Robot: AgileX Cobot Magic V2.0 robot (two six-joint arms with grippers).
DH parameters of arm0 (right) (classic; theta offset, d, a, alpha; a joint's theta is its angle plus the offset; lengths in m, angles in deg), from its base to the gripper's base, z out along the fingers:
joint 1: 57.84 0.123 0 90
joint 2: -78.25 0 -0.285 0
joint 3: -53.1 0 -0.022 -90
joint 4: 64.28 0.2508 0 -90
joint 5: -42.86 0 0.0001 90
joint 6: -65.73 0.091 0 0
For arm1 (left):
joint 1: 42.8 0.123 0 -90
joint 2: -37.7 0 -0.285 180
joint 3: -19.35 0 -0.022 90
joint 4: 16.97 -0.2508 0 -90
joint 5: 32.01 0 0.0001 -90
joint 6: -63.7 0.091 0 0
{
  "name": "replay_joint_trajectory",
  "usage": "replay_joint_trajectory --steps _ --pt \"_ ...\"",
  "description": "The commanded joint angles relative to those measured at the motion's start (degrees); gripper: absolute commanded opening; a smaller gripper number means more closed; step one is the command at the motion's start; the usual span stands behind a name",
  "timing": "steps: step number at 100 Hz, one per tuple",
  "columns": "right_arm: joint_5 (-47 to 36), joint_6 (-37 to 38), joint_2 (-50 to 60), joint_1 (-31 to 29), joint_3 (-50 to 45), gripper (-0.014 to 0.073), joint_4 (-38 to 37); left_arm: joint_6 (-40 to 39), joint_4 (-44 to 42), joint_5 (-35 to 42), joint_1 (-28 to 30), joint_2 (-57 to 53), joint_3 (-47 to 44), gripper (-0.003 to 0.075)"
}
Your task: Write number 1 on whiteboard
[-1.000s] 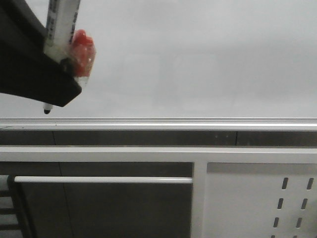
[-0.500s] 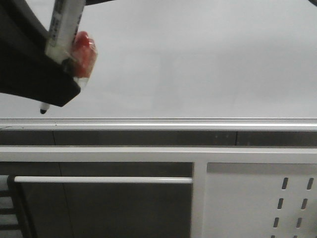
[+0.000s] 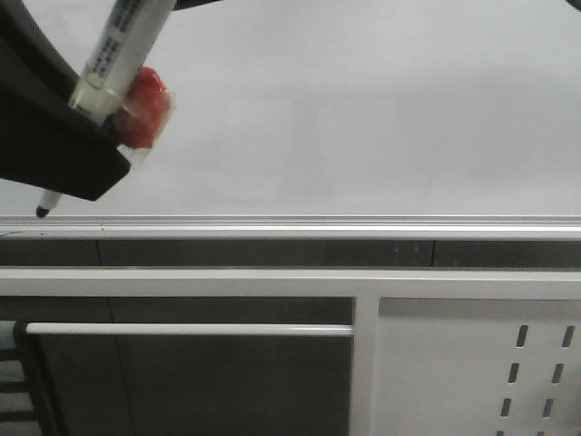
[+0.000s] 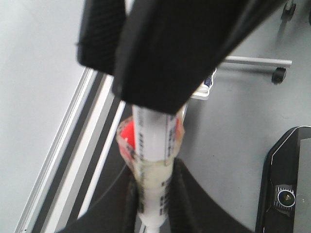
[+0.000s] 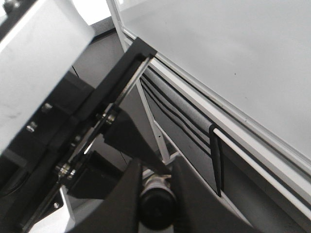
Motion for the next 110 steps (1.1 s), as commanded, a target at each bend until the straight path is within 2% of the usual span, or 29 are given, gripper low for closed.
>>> replay_joint_trajectory --steps 1,12,21,32,44,49,59,69,85,96,110 --pt "-2.4 1.4 0.8 0.0 2.1 -0.0077 0.5 2.2 2.6 6.1 -0.5 -2.9 2.0 0.0121" --pt "-3.7 -0.4 1.3 0.0 2.1 -0.0066 -1.8 2.2 6.0 5.2 -0.5 -6.7 2.0 0.0322" --pt "-3.7 -2.5 2.0 0.0 2.1 -0.0066 -3.2 2.2 9.1 4.5 -0.5 -10.5 2.0 0.0385" --pt "-2.8 -4.4 3.1 0.0 2.1 -0.0066 -6.3 2.2 11.8 4.6 -0.5 -16.3 2.0 0.0377" --pt "2.7 -5.6 6.0 0.0 2.1 -0.0066 -14.3 1.3 14.9 4.6 -0.5 -23.2 2.0 0.0365" --pt "4.9 -5.6 7.6 0.0 1.9 -0.006 -17.1 -0.3 15.1 4.6 -0.4 -26.1 2.0 0.0325" --pt "4.8 -5.6 11.3 0.0 0.7 -0.0048 -20.9 -3.6 13.8 5.0 0.7 -32.0 1.4 0.0195" --pt "4.2 -5.6 14.8 0.0 -1.3 -0.0047 -24.2 -10.1 8.7 5.3 3.0 -37.4 -0.7 0.013" --pt "-0.5 -5.6 19.1 0.0 -6.9 -0.0047 -25.6 -23.2 -1.0 5.3 8.6 -45.3 -4.5 0.0128" --pt "-6.7 -6.0 20.9 0.0 -11.0 -0.0047 -27.2 -25.2 -1.7 5.3 12.7 -49.2 -6.6 0.0128" --pt "-11.6 -12.2 21.8 0.0 -12.0 -0.0047 -27.1 -28.1 -1.8 5.3 18.2 -52.1 -8.4 0.0128"
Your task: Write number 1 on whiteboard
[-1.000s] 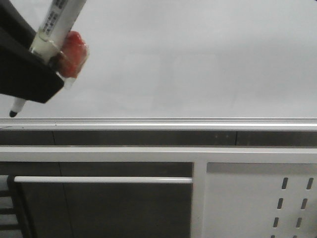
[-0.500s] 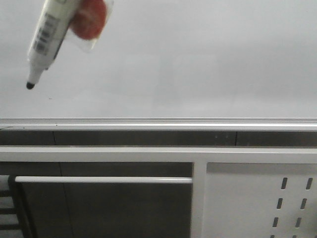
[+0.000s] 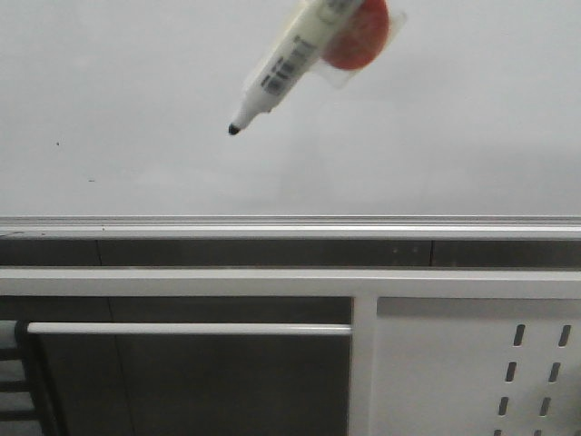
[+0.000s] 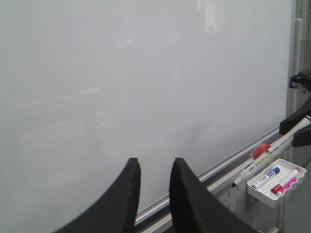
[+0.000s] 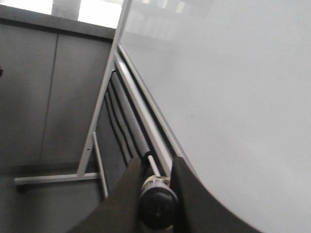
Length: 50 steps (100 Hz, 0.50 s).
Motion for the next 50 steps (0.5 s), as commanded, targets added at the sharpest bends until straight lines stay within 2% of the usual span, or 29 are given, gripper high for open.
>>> replay_joint_trajectory --steps 1,11,29,50 --pt "-7.6 -5.0 1.1 -0.1 1.4 -0.0047 -0.8 -3.0 -0.3 4.5 3.0 -0.4 0.3 0.0128" --pt "-10.1 -9.1 1.9 -0.1 1.4 -0.0047 -0.7 -3.1 -0.1 4.4 6.9 -0.8 -1.1 0.0128" --pt "-12.3 -9.9 5.3 -0.1 1.4 -0.0047 0.8 -5.3 0.7 4.9 12.8 -0.8 -3.3 0.0128" --pt "-10.3 -18.9 8.6 -0.1 1.1 -0.0047 11.6 -5.3 1.3 5.4 15.6 -0.8 -4.7 0.0128"
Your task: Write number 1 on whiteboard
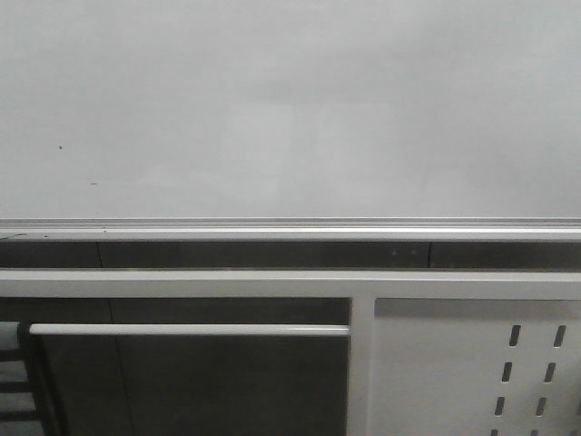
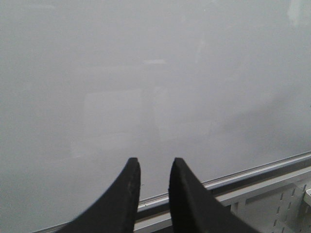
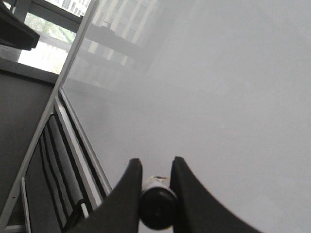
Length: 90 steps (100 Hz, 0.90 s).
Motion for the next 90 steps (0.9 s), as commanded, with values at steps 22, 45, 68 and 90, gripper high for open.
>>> replay_joint_trajectory --steps 22,45,68,90 --pt "-8.7 -11.4 1.1 -0.1 -1.7 -0.0047 5.6 -0.6 0.8 5.7 0.8 0.9 0.1 0.0128" --pt "-7.8 -11.6 1.0 -0.1 -2.0 -0.005 5.6 -0.6 0.8 5.7 0.8 0.9 0.1 0.0128" --pt "-5.3 -11.6 0.3 -0.1 -2.0 -0.005 5.0 -0.6 0.8 5.8 0.8 0.9 -0.2 0.0128" --pt "-6.5 -11.6 -5.7 0.0 -2.0 -0.005 -2.6 -0.6 1.3 6.1 0.8 0.9 -0.9 0.0128"
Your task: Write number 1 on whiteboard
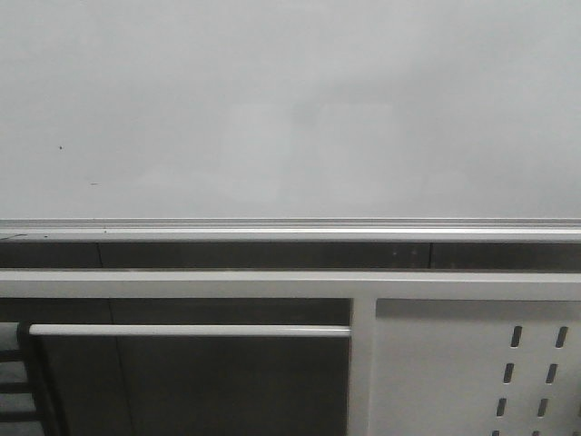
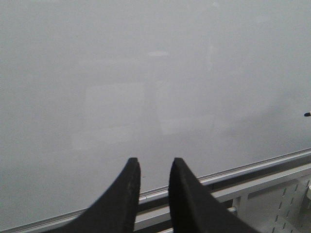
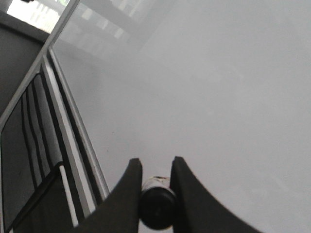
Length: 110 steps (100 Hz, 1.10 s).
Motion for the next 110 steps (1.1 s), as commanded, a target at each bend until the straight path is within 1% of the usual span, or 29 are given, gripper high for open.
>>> replay_joint_trajectory --steps 1,11,26,86,99,110 --pt "-3.6 -0.6 -2.8 -0.1 1.5 -0.005 -3.4 -0.6 0.7 5.1 0.2 0.9 1.3 0.0128" --pt "-5.4 -0.6 -5.4 -0.1 1.5 -0.005 -4.2 -0.6 0.7 5.5 0.2 0.9 1.3 0.0128" --pt "-11.3 -0.6 -7.2 -0.1 1.5 -0.005 -5.3 -0.6 0.7 5.5 0.2 0.9 1.3 0.0128" --pt "-11.8 -0.5 -7.7 -0.1 1.5 -0.005 -9.9 -0.6 0.7 5.5 0.2 0.9 1.3 0.0128" --pt "-11.8 1.0 -9.3 0.2 1.5 -0.005 -10.6 -0.6 0.7 5.5 0.2 0.9 1.3 0.0128" --pt "-14.1 1.3 -10.9 1.5 1.5 -0.005 -11.4 -0.6 0.7 5.5 0.2 0.9 1.3 0.0128"
